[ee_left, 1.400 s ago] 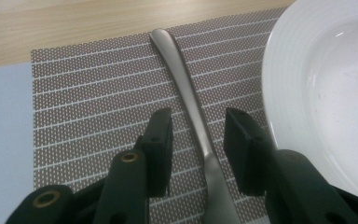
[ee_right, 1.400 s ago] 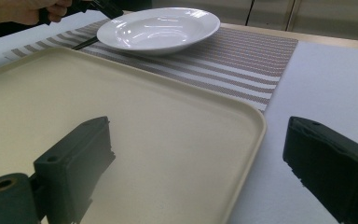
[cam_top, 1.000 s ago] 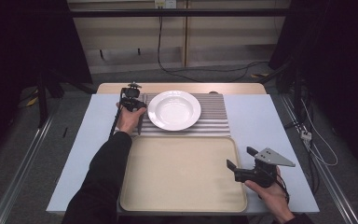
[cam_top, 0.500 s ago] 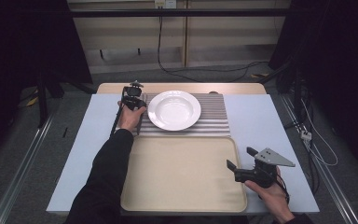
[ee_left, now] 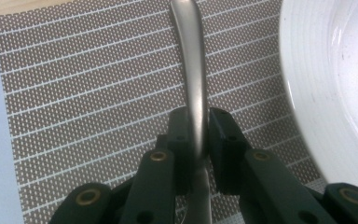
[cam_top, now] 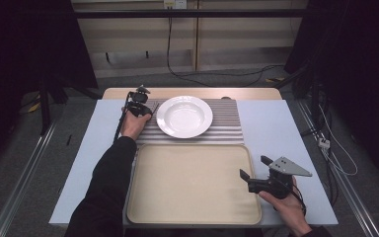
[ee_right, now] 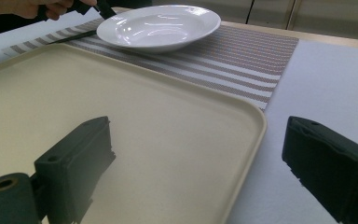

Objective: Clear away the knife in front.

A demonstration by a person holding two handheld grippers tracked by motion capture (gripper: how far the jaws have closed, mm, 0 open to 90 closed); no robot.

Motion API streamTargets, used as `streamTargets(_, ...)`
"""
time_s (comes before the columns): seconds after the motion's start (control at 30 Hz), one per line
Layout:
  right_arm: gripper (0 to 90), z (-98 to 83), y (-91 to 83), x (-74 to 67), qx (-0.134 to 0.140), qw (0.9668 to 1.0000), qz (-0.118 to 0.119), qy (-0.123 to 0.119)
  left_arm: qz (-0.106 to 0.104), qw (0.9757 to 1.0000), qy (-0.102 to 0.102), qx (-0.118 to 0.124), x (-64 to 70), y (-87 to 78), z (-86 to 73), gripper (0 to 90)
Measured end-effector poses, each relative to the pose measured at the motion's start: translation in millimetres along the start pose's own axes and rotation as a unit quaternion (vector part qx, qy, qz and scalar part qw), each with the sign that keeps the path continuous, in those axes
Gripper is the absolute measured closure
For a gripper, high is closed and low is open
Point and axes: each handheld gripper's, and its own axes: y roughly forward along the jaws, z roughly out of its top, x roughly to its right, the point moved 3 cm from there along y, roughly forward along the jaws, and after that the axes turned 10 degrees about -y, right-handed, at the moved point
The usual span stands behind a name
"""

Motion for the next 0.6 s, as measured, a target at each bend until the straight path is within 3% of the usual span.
streamTargets(0.3,8.1,-0.2,-0.4,0.6,-0.001,1.0,-0.001,0.0,0.004,0.9999,0.008,0.005,1.6,1.5,0.3,79.0)
streamTargets(0.37,8.1,-0.1,-0.7,0.6,0.0,1.0,-0.002,-0.001,0.005,1.0,-0.001,0.007,2.1,1.9,0.2,79.6)
streamTargets(0.6,8.1,-0.2,-0.9,0.5,0.0,1.0,0.0,-0.001,0.007,0.9999,0.003,0.01,2.6,1.7,-0.4,80.1)
